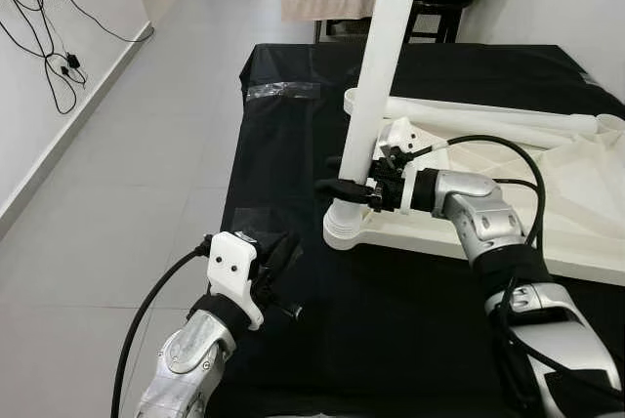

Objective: Building children table

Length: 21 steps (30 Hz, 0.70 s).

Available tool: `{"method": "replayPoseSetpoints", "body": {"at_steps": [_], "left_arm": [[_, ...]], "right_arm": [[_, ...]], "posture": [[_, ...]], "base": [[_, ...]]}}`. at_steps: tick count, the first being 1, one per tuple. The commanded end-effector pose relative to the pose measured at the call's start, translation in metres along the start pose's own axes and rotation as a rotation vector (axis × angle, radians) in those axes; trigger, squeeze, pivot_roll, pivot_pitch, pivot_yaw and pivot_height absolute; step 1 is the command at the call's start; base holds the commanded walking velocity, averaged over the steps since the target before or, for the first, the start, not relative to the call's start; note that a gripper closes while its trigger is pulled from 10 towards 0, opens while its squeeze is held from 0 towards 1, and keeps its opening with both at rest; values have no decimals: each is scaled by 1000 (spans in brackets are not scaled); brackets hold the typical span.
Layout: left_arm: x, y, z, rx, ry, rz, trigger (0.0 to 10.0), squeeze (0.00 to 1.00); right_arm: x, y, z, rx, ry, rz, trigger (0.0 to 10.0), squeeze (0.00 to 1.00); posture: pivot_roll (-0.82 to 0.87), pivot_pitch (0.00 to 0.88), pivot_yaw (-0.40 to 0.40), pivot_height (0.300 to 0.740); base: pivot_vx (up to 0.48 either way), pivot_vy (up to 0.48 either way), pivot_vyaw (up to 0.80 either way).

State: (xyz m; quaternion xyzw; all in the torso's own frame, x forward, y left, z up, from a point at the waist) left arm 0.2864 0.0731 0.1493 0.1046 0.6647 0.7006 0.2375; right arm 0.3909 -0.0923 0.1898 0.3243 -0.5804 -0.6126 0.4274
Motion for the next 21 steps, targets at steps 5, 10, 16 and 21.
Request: {"method": "replayPoseSetpoints", "body": {"at_steps": [5, 10, 16, 21], "left_arm": [[4, -4, -1, 1, -1, 17, 10000, 0], [7, -4, -1, -2, -1, 19, 10000, 0], [6, -6, 0, -6, -2, 25, 10000, 0], [4, -7, 1, -13, 11, 23, 10000, 0]], "right_arm": [[7, -24, -19, -58, -167, 6, 0, 0], [-2, -83, -17, -128, -580, 88, 0, 0], [-13, -87, 15, -27, -678, 56, 0, 0], [-15, -81, -4, -24, -716, 55, 10000, 0]], "posture": [[46, 84, -39, 740], [44, 99, -62, 740], [45, 72, -58, 740], [50, 62, -55, 740]], "base": [[0, 0, 0], [0, 0, 0], [0, 0, 0], [0, 0, 0]]}}
Point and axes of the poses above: a point about 5 cm out from each wrist's last joint towards the gripper, its own x axis pointing back from the gripper into the wrist, its own y axis along the axis of the wrist's last joint, z = x × y, the point moved 6 cm from there along -x, pointing out of the wrist towards the gripper, and after that the axes turned 10 degrees about -x, right-handed, at the moved point
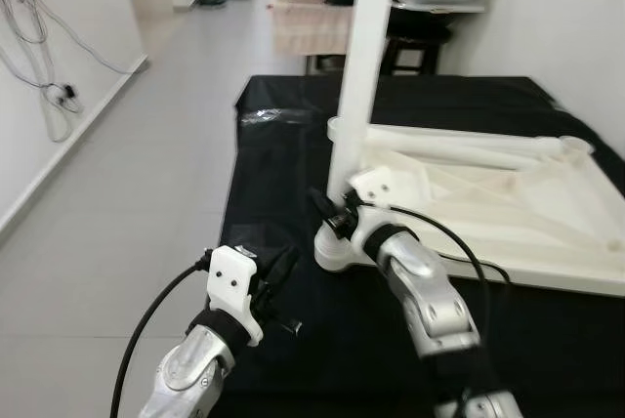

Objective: Building children table

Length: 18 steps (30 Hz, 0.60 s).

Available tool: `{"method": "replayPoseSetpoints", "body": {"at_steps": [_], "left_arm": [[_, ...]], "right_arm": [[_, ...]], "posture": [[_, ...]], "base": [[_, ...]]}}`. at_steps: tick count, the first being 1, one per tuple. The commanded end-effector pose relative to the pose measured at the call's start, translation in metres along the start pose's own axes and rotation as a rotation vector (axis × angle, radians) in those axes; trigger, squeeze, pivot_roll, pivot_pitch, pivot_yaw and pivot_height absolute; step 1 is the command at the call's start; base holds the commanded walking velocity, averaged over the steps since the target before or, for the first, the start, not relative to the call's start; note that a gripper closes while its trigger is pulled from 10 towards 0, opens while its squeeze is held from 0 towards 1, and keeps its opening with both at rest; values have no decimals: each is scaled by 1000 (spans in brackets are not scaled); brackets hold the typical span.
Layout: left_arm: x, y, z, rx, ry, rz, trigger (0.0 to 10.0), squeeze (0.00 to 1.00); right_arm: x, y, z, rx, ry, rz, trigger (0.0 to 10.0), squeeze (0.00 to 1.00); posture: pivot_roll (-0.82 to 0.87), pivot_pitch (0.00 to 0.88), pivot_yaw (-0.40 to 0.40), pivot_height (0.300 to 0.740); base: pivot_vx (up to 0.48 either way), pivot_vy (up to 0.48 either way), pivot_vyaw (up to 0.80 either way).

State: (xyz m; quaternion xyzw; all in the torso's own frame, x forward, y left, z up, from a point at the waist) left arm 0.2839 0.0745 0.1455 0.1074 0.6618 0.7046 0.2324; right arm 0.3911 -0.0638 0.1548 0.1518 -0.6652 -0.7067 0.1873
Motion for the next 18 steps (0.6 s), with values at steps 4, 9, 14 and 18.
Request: {"method": "replayPoseSetpoints", "body": {"at_steps": [4, 9, 14, 18], "left_arm": [[1, -4, 1, -3, 9, 11, 10000, 0], [-1, -4, 0, 1, -2, 11, 10000, 0], [-2, -3, 0, -1, -2, 9, 10000, 0], [-5, 0, 3, -1, 6, 0, 10000, 0]], "right_arm": [[5, -36, -16, -22, -34, 126, 10000, 1000], [0, -11, -20, -73, 77, 53, 10000, 0], [-1, 10, -4, -76, 360, 22, 10000, 0], [3, 17, 11, -50, 528, 33, 10000, 0]], "posture": [[52, 59, -52, 740], [51, 59, -43, 740], [49, 66, -41, 740], [60, 67, -34, 740]], "base": [[0, 0, 0], [0, 0, 0], [0, 0, 0], [0, 0, 0]]}}
Point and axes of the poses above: a point about 5 cm out from each wrist's last joint towards the gripper, its own x axis pointing back from the gripper into the wrist, its own y axis along the axis of the wrist's last joint, z = x × y, the point moved 6 cm from there along -x, pointing out of the wrist towards the gripper, and after that the axes turned 10 degrees about -x, right-handed, at the moved point
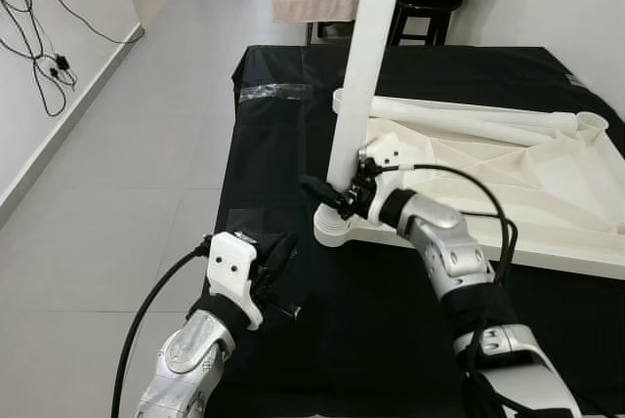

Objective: Building children table

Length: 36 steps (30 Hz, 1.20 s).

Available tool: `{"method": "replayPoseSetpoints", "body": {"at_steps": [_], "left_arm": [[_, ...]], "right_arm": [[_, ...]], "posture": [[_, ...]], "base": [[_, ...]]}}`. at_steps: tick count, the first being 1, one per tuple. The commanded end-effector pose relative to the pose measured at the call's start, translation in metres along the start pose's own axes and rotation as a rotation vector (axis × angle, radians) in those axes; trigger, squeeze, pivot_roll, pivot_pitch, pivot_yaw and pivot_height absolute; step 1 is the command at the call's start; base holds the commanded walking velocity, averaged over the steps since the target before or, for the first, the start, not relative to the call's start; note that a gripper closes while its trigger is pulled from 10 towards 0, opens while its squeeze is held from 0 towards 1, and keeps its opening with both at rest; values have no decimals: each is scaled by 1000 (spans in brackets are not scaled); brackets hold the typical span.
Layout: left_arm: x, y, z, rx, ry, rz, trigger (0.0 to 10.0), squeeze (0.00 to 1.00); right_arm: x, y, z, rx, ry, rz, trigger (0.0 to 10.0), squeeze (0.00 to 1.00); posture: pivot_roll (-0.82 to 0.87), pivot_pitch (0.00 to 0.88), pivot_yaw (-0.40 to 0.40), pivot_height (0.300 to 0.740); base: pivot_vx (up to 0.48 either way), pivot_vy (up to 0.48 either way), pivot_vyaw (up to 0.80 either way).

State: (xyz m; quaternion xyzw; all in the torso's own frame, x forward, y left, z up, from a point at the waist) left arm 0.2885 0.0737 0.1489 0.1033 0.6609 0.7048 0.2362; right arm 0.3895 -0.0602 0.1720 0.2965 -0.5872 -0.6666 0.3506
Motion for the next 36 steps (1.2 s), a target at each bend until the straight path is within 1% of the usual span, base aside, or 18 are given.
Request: {"method": "replayPoseSetpoints", "body": {"at_steps": [1, 6, 7, 8, 9, 10, 15, 21, 22, 23, 24, 25, 26, 27, 29, 30, 31, 36], "left_arm": [[-2, 1, 5, 7, 11, -1, 10000, 0], [-6, 8, 12, 8, 18, -23, 10000, 0], [-7, 10, 16, 13, 27, -30, 10000, 0], [-8, 14, 21, 14, 36, -39, 10000, 0], [-9, 16, 25, 15, 42, -45, 10000, 0], [-10, 16, 28, 0, 38, -41, 10000, 0], [-4, 6, 23, -18, -3, -5, 10000, 0], [7, 2, 9, -15, -32, 26, 10000, 0], [10, 2, 9, -16, -28, 29, 10000, 0], [10, 2, 9, -16, -28, 29, 10000, 0], [11, 1, 8, -14, -28, 32, 10000, 0], [12, 1, 8, -12, -29, 34, 10000, 0], [12, 1, 8, -12, -29, 34, 10000, 0], [13, 2, 8, -9, -28, 35, 10000, 0], [13, 2, 8, -9, -28, 35, 10000, 0], [15, 3, 6, -8, -25, 32, 10000, 0], [16, 3, 4, -4, -26, 32, 10000, 0], [20, 3, 0, 33, -24, 37, 10000, 0]], "right_arm": [[-2, 2, 9, 7, 103, 12, 10000, 0], [-8, 10, 9, 9, 139, 11, 10000, 0], [-10, 13, 8, -7, 137, 2, 8471, 0], [-12, 16, 8, -20, 137, -11, 4431, 0], [-13, 18, 7, -28, 136, -19, 4431, 0], [-14, 21, 6, -35, 149, -31, 0, 0], [-11, 24, 7, -18, 186, -38, 0, 0], [-5, 9, -18, -35, -38, -37, 0, 0], [-3, 5, -35, -19, -229, -37, 0, 0], [-3, 5, -35, -19, -229, -37, 0, 0], [8, 3, -56, 12, -516, -64, 0, 0], [23, 3, -70, 35, -723, -89, 0, 0], [23, 3, -70, 35, -723, -89, 0, 0], [17, -9, -47, 4, -714, -98, 0, 0], [17, -9, -47, 4, -714, -98, 0, 0], [3, -20, -7, -33, -615, -121, 0, 0], [-1, -21, 0, -35, -586, -128, 0, 0], [-2, -17, -3, -15, -581, -134, 0, 0]], "posture": [[65, 72, -27, 740], [60, 75, -8, 740], [59, 80, 6, 740], [49, 62, 6, 740], [49, 62, 6, 740], [52, 39, 21, 740], [54, 76, 32, 740], [55, 105, 21, 740], [58, 107, 19, 740], [58, 107, 19, 740], [60, 114, 10, 740], [56, 117, 8, 740], [56, 117, 8, 740], [50, 128, 4, 740], [50, 128, 4, 740], [45, 126, 13, 740], [53, 128, 5, 740], [57, 132, -14, 740]], "base": [[0, 0, 0], [0, 0, 0], [0, 0, 0], [0, 0, 0], [0, 0, 0], [0, 0, 0], [0, 0, 0], [0, 0, 0], [0, 0, 0], [0, 0, 0], [0, 0, 0], [0, 0, 0], [0, 0, 0], [0, 0, 0], [0, 0, 0], [0, 0, 0], [0, 0, 0], [0, 0, 0]]}}
Point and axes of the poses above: a point about 5 cm out from each wrist's last joint towards the gripper, its own x axis pointing back from the gripper into the wrist, its own y axis along the axis of the wrist's last joint, z = x × y, the point moved 6 cm from there along -x, pointing out of the wrist towards the gripper, and after that the axes turned 10 degrees about -x, right-handed, at the moved point
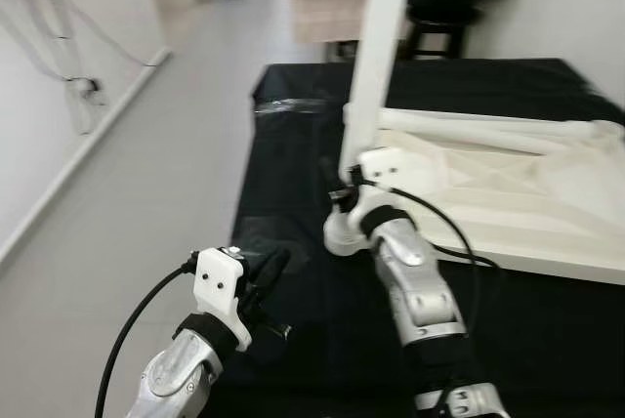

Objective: Building children table

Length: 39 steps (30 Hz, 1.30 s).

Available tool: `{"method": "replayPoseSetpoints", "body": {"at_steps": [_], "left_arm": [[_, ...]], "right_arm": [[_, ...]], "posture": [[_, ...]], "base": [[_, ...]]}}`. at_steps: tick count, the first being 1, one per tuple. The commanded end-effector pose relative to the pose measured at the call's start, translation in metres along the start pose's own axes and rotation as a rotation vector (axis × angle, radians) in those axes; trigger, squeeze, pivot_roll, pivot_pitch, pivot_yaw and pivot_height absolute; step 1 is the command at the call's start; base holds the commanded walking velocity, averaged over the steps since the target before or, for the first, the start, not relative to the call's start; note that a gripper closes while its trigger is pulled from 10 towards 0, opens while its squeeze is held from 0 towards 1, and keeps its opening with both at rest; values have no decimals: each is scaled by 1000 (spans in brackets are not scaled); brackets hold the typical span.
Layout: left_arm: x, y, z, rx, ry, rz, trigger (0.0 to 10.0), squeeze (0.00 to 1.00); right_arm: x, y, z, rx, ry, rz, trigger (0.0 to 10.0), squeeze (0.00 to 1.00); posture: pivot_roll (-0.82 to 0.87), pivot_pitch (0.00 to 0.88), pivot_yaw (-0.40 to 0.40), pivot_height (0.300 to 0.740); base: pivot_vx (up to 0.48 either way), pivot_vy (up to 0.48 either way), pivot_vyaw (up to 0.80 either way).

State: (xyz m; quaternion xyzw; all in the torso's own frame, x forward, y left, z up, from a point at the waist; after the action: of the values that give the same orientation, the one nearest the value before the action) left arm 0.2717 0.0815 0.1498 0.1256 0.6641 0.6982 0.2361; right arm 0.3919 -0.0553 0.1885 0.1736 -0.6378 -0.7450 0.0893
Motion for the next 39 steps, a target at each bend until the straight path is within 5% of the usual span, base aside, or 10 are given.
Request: {"method": "replayPoseSetpoints", "body": {"at_steps": [1, 5, 6, 9, 10, 11, 12, 36, 37, 39], "left_arm": [[6, -3, 1, 27, 8, 25, 10000, 0], [17, -6, 0, 69, 25, 55, 10000, 0], [20, -6, -1, 64, 26, 62, 10000, 0], [26, -6, 1, 59, 48, 75, 10000, 0], [26, -6, 2, 49, 56, 84, 10000, 0], [26, -6, 2, 49, 56, 84, 10000, 0], [28, -6, 1, 39, 58, 88, 10000, 0], [-12, 25, 11, 38, 45, -34, 10000, 0], [-13, 17, 13, 33, 64, -15, 10000, 0], [-15, 11, 15, 29, 75, -1, 10000, 0]], "right_arm": [[5, -30, -10, 5, -45, 105, 10000, 0], [3, -22, -2, 17, -20, 98, 10000, 0], [2, -20, 6, 0, 33, 93, 10000, 1000], [4, -10, 26, -49, 202, 73, 10000, 1000], [3, -5, 30, -64, 271, 66, 10000, 573], [3, -5, 30, -64, 271, 66, 10000, 573], [6, -2, 36, -74, 350, 62, 10000, 0], [-15, 23, 14, 26, 774, 184, 10000, 0], [-15, 16, 6, 26, 736, 199, 0, 0], [-16, 11, 0, 24, 704, 213, 0, 0]], "posture": [[56, 134, -16, 740], [62, 126, -19, 740], [72, 118, -21, 740], [93, 106, -29, 740], [95, 103, -31, 740], [95, 103, -31, 740], [106, 95, -40, 740], [103, 28, -60, 740], [97, 30, -65, 740], [94, 31, -65, 740]], "base": [[0, 0, 0], [0, 0, 0], [0, 0, 0], [0, 0, 0], [0, 0, 0], [0, 0, 0], [0, 0, 0], [0, 0, 0], [0, 0, 0], [0, 0, 0]]}}
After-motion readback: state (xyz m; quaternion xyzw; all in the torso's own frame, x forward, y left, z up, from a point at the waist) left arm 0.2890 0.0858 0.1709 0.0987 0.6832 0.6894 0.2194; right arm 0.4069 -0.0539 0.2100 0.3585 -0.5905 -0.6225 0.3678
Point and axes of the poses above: a point about 5 cm out from each wrist's last joint towards the gripper, its own x axis pointing back from the gripper into the wrist, its own y axis along the axis of the wrist's last joint, z = x × y, the point moved 6 cm from there along -x, pointing out of the wrist towards the gripper, and after that the axes turned 10 degrees about -x, right-handed, at the moved point
